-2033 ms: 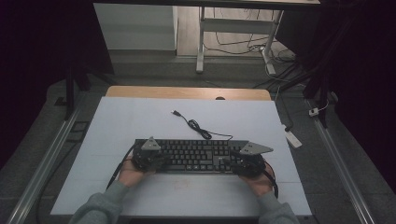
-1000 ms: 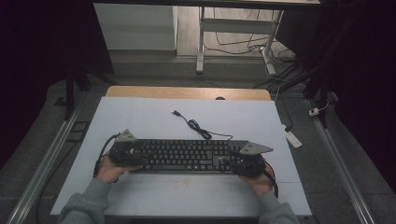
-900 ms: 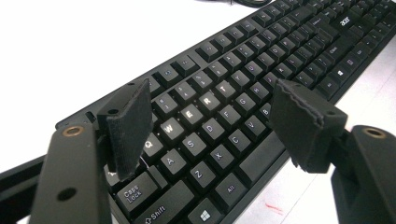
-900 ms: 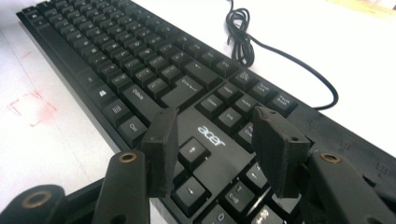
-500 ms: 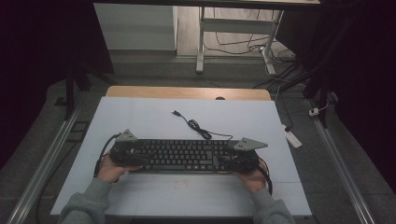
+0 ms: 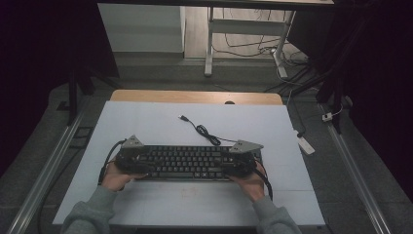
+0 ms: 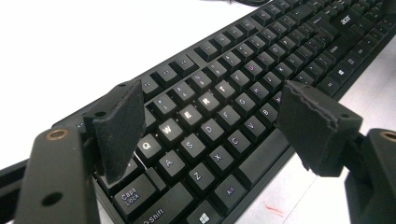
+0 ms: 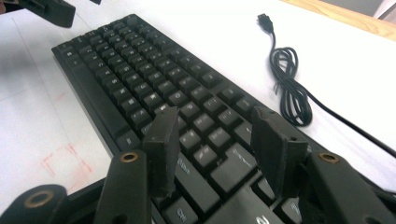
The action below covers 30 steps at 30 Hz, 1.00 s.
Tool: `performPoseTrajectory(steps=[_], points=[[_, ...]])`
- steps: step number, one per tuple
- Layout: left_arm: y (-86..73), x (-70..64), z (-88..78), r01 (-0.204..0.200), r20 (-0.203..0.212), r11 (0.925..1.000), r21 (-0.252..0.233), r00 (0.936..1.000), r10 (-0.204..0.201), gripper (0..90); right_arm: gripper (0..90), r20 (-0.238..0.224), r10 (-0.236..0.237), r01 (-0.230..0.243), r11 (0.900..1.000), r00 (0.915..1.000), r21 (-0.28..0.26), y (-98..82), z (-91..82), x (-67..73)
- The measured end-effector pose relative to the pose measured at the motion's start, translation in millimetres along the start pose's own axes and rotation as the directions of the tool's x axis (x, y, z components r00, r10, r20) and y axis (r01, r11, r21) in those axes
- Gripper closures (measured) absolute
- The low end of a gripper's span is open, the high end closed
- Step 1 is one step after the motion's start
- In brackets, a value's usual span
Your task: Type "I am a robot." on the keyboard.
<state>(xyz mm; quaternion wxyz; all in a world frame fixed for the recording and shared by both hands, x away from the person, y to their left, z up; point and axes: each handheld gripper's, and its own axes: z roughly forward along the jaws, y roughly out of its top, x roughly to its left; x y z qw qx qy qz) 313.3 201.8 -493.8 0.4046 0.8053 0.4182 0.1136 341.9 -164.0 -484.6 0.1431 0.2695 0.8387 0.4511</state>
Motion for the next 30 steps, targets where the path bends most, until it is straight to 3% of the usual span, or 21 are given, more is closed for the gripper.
performPoseTrajectory(steps=[7,18,30], points=[[0.0,0.2,0.6,0.0,0.0,1.0,0.004,1.0,0.0,23.7,61.6,-0.01,-0.008,0.008,1.0,0.9999,-0.002,9.6,13.1,4.3],[0.5,-2.4,2.9,-0.01,0.003,0.9998,0.014,0.9999,0.01,23.5,89.2,-0.064,-0.037,0.038,0.999,0.9973,0.022,14.8,29.0,10.0],[0.4,-3.1,4.4,-0.01,0.005,0.9997,0.022,0.9999,0.01,23.4,89.4,-0.083,-0.062,0.067,0.996,0.9946,0.06,22.8,57.7,18.9]])
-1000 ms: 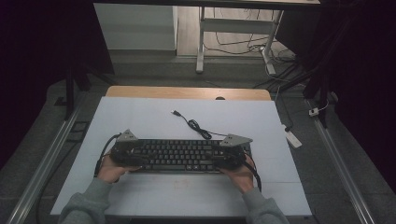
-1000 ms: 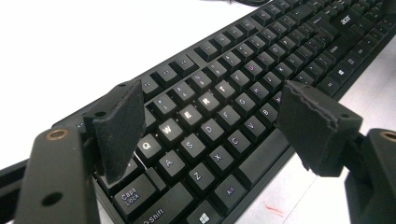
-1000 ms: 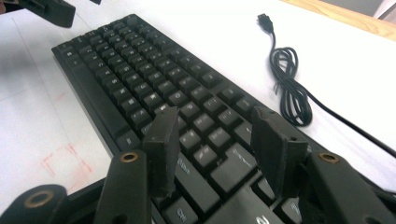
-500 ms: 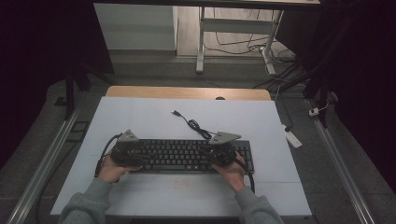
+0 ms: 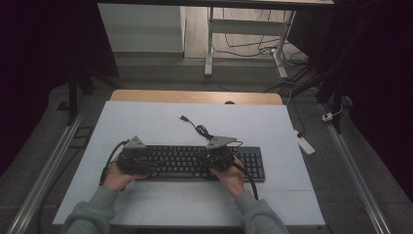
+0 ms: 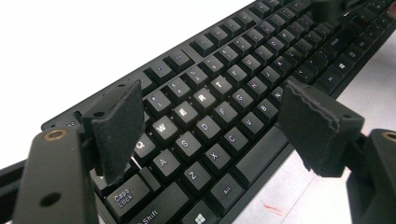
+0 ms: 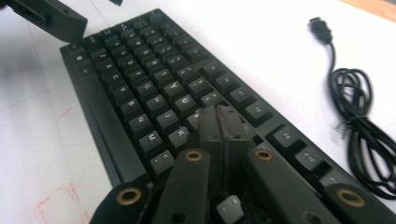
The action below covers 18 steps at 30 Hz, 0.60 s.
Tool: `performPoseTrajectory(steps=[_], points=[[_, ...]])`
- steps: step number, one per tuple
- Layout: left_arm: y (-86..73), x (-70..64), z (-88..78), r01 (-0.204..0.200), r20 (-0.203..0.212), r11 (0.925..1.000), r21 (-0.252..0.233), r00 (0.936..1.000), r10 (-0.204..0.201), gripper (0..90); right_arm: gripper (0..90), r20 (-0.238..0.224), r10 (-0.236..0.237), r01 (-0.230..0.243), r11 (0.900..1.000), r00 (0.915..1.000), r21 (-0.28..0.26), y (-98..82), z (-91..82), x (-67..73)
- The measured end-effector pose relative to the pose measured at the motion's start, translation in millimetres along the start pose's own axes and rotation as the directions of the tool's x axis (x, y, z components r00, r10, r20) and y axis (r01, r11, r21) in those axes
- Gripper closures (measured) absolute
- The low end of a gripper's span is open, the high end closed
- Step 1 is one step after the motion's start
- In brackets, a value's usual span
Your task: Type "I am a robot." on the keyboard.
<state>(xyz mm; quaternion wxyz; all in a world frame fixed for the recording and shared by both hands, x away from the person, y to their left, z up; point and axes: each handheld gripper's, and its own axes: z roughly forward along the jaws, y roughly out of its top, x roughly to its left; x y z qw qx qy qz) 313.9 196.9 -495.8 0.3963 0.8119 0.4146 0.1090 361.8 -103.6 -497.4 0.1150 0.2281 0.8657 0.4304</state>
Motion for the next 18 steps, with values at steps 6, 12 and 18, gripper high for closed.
performPoseTrajectory(steps=[6,12,18], points=[[-0.2,0.1,0.1,-0.002,0.001,1.0,0.005,1.0,0.002,23.3,89.2,-0.002,0.001,-0.001,1.0,1.0,0.021,1.7,12.8,0.2],[-0.6,-0.3,0.9,-0.003,-0.001,1.0,0.009,1.0,0.003,23.3,89.1,0.003,0.003,-0.003,0.999,1.0,0.049,2.2,24.2,-1.6],[-1.0,-0.4,1.7,-0.006,-0.001,0.9999,0.014,1.0,0.006,23.2,89.2,0.007,0.003,-0.004,0.998,1.0,0.064,0.5,28.8,-3.2]])
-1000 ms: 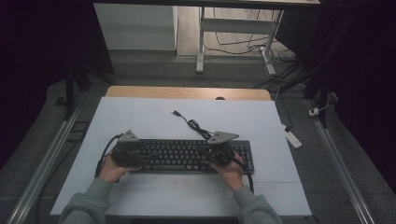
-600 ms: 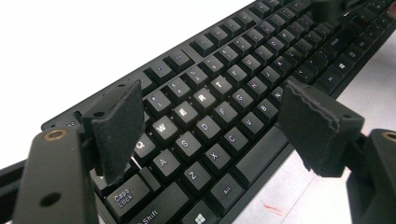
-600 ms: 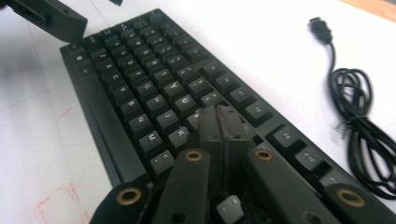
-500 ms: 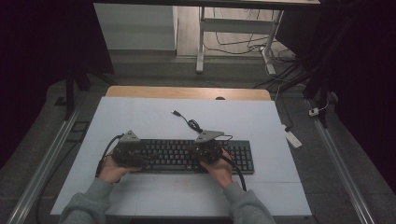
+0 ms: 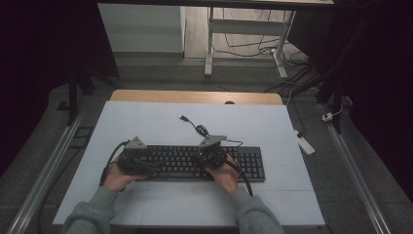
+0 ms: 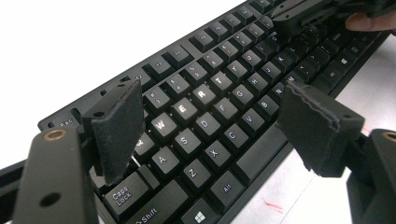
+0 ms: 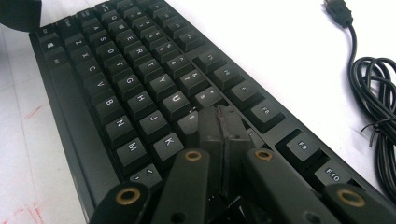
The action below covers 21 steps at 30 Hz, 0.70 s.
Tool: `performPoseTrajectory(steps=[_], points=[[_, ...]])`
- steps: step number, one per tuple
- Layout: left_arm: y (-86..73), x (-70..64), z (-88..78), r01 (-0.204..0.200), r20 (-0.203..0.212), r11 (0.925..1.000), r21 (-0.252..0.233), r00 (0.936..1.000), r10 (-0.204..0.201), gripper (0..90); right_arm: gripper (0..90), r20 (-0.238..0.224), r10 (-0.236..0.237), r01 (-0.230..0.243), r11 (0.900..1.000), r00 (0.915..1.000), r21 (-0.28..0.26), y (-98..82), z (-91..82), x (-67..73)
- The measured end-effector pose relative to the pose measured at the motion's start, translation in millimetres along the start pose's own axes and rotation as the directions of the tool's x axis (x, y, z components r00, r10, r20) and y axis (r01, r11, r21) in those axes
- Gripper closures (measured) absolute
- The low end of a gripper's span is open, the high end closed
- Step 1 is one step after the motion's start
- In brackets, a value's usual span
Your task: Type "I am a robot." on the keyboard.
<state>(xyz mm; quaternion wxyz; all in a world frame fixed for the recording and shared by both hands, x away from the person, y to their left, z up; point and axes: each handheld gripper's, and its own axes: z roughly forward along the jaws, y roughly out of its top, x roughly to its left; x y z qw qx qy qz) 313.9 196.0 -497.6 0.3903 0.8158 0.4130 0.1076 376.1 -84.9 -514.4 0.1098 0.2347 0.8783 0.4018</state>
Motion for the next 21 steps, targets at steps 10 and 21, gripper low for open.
performPoseTrajectory(steps=[10,21], points=[[-0.3,-0.1,0.1,-0.005,-0.001,1.0,0.002,1.0,0.005,23.2,89.2,0.005,0.003,-0.003,1.0,1.0,-0.003,-0.6,4.2,-1.2],[-0.3,0.1,-0.6,-0.006,-0.002,1.0,0.0,1.0,0.006,23.3,89.1,0.005,-0.004,0.004,1.0,1.0,-0.017,0.5,0.3,0.4]])
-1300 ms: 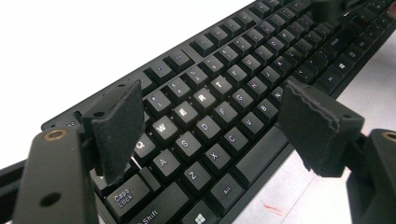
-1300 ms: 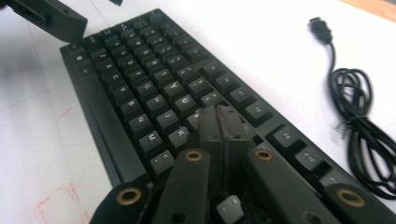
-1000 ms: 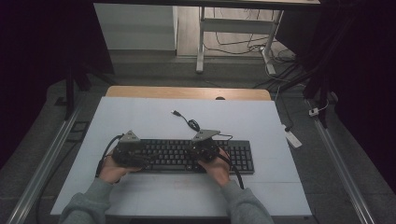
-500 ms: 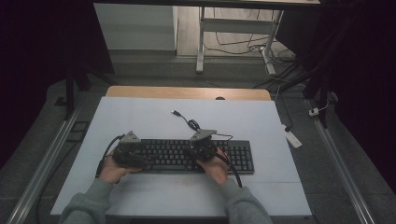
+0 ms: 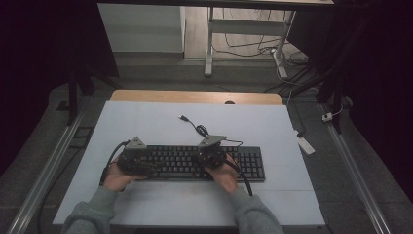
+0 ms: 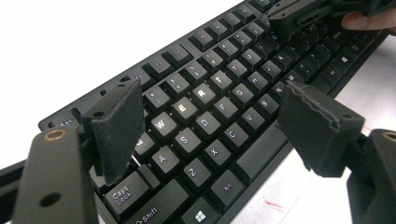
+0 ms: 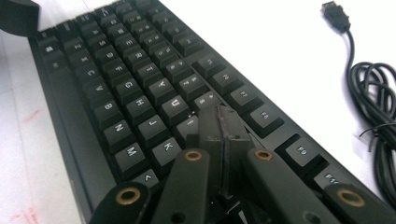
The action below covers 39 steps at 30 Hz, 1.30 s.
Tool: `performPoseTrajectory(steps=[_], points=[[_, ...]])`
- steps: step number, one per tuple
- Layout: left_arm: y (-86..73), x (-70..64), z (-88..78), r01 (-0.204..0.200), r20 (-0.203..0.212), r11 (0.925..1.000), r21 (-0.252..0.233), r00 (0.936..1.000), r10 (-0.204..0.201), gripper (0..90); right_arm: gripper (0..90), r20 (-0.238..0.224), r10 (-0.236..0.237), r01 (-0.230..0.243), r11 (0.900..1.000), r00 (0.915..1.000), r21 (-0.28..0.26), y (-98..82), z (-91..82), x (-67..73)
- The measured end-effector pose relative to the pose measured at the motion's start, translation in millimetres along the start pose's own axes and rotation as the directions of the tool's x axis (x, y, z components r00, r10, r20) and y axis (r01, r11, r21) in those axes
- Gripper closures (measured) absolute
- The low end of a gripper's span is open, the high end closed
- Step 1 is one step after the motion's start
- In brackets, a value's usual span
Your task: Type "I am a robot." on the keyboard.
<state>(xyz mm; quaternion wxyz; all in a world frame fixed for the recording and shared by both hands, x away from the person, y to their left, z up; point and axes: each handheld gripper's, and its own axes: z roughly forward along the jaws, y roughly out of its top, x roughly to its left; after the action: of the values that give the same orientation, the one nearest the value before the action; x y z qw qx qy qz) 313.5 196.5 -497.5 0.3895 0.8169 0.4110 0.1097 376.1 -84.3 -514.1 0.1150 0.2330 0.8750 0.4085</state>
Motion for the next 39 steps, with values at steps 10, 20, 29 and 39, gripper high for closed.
performPoseTrajectory(steps=[10,20,29,39], points=[[-0.3,0.8,-0.2,0.001,-0.002,1.0,-0.001,1.0,-0.001,23.3,66.5,0.021,0.041,-0.039,0.997,0.999,-0.062,-5.2,-32.0,-4.0],[-0.4,1.4,-0.3,0.006,-0.006,1.0,-0.002,1.0,-0.006,23.5,56.9,0.059,0.068,-0.063,0.995,0.9959,-0.083,-26.9,-61.8,-14.5],[-0.5,2.1,-0.2,0.007,-0.01,1.0,0.0,0.9999,-0.007,23.8,52.7,0.104,0.083,-0.072,0.992,0.9911,-0.101,-50.5,-89.6,-18.3],[-0.9,3.8,-2.1,0.018,-0.022,0.9998,-0.007,0.9996,-0.018,24.4,48.3,0.121,0.085,-0.072,0.992,0.989,-0.104,-72.1,-110.9,-20.1]])
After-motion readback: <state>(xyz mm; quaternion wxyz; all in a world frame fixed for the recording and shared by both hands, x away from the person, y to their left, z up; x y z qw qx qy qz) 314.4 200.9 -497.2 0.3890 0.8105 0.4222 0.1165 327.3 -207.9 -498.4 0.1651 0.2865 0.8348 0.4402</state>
